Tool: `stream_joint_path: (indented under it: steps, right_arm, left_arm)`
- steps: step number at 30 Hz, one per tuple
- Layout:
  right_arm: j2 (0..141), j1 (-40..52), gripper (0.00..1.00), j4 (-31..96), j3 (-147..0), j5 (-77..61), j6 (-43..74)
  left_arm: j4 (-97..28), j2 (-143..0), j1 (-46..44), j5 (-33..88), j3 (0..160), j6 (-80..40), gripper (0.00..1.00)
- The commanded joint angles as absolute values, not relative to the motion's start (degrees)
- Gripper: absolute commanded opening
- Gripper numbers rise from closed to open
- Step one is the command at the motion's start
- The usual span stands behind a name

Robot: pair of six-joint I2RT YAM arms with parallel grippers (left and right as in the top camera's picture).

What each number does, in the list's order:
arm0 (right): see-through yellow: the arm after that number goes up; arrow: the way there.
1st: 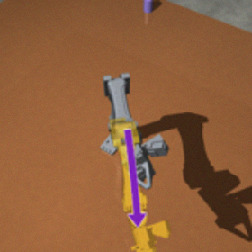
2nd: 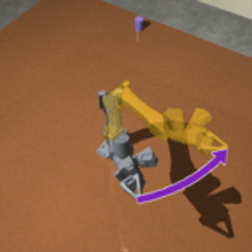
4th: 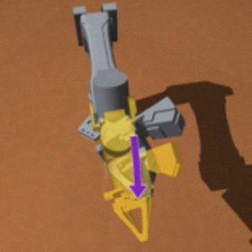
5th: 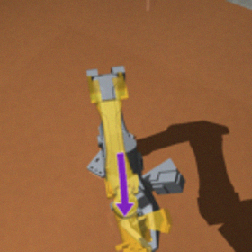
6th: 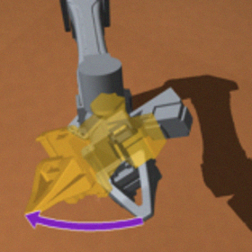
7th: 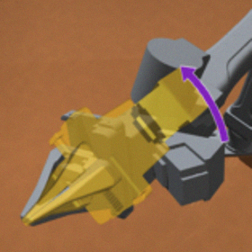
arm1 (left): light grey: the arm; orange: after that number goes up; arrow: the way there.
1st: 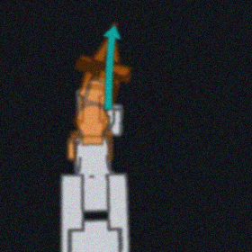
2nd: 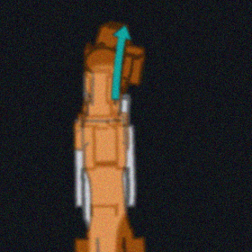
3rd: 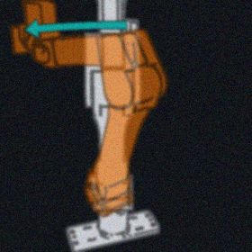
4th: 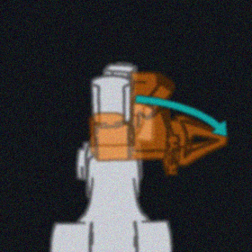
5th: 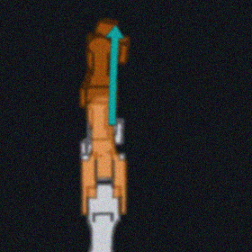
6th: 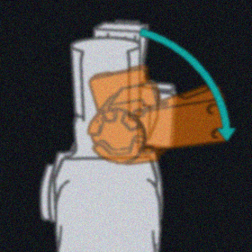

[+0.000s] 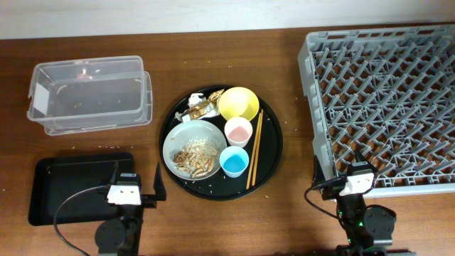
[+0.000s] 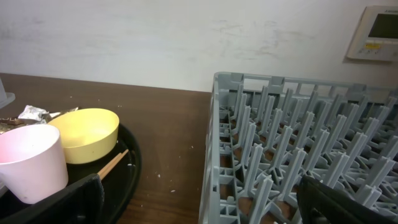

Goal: Sort waste into correct bins and load items into the dishwasher rack
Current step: 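Reach the left gripper to the gold wrapper on the black tray and grasp it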

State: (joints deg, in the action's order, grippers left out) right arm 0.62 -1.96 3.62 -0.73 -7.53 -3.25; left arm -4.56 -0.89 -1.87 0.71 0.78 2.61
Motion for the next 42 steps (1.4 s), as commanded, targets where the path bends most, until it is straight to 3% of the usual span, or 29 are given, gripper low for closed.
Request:
stream_joint_path:
  steps: [1,25,26,28,32,37,39,42]
  right_arm:
    - [0.32,-2.28,0.98,3.86,-0.32,-7.25,-3.4]
    - [0.32,-2.28,0.98,3.86,-0.32,-7.25,-3.4]
    - [0.32,-2.28,0.98,3.86,-0.32,-7.25,-3.4]
    - [0.32,-2.28,0.98,3.86,-0.32,-7.25,-3.42]
    - [0.32,-2.28,0.98,3.86,-0.32,-7.25,-3.4]
    - [0.32,-2.28,0.98,3.86,-0.32,-7.25,-3.4]
    - [0.32,-2.28,0.98,3.86,-0.32,-7.25,-3.4]
    - [0.32,-2.28,0.98,3.86,-0.32,-7.25,-3.4]
  left_arm:
    - [-4.71,-0.67,-2.2,1.32,0.51,3.53,0.99]
    - [-4.49,-0.67,-2.2,-2.94,0.51,5.3,0.99]
    - [-4.23,-0.67,-2.2,-1.72,0.54,4.84,0.99]
    - [-2.87,-0.67,-2.24,27.35,0.58,-6.83,0.99]
    - [10.83,-0.67,-2.24,49.41,0.58,-6.83,0.99]
    - [11.92,-0.67,-2.24,50.63,1.39,-12.21,0.99]
    - [4.64,-2.46,-2.24,44.42,8.19,-17.08,0.99]
    - [-8.19,-15.16,-2.24,41.15,22.24,-6.59,0.99]
